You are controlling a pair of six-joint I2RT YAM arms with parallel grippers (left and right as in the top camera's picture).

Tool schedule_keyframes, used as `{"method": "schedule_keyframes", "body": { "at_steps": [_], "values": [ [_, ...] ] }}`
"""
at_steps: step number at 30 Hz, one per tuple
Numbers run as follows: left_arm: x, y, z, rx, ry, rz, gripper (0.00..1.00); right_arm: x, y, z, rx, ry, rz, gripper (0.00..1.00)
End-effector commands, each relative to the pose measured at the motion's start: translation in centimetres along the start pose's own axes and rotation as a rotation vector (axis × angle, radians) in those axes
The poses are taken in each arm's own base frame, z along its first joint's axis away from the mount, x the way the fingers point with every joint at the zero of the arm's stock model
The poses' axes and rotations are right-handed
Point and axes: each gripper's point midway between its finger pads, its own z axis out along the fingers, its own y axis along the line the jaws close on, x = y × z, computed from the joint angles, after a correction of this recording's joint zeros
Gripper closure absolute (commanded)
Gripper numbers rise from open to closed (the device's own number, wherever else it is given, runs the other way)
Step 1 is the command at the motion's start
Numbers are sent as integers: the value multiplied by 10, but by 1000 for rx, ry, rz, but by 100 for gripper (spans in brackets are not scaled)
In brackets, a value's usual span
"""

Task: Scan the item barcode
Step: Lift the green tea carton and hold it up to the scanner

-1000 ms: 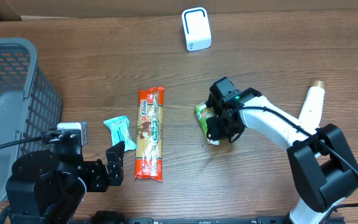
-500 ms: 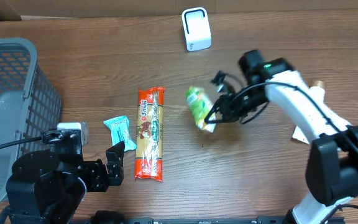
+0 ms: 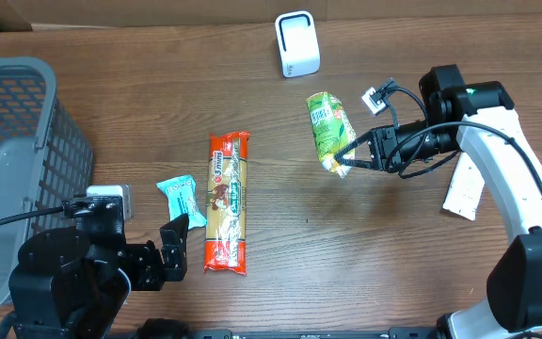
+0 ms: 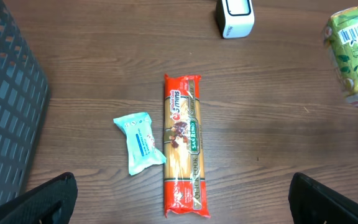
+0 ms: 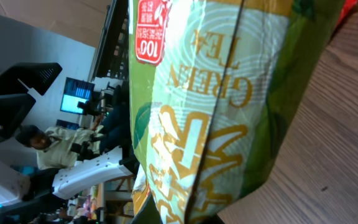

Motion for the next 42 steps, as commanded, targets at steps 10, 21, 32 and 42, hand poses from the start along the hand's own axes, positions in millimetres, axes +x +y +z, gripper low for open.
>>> {"method": "schedule_keyframes", "body": {
  "at_steps": [10, 21, 32, 42],
  "values": [
    [-2, 1, -2, -8, -10, 16, 0, -85, -52, -41, 703, -199, 95, 97],
    [-2, 1, -2, -8, -10, 16, 0, -213, -106, -77, 1530, -431, -296, 97],
    [-2, 1, -2, -8, -10, 16, 0, -258, -190, -54, 1910, -103, -792, 97],
    [-2, 1, -2, -8, -10, 16, 0, -250, -225, -40, 1928, 20, -845, 96]
  ]
}}
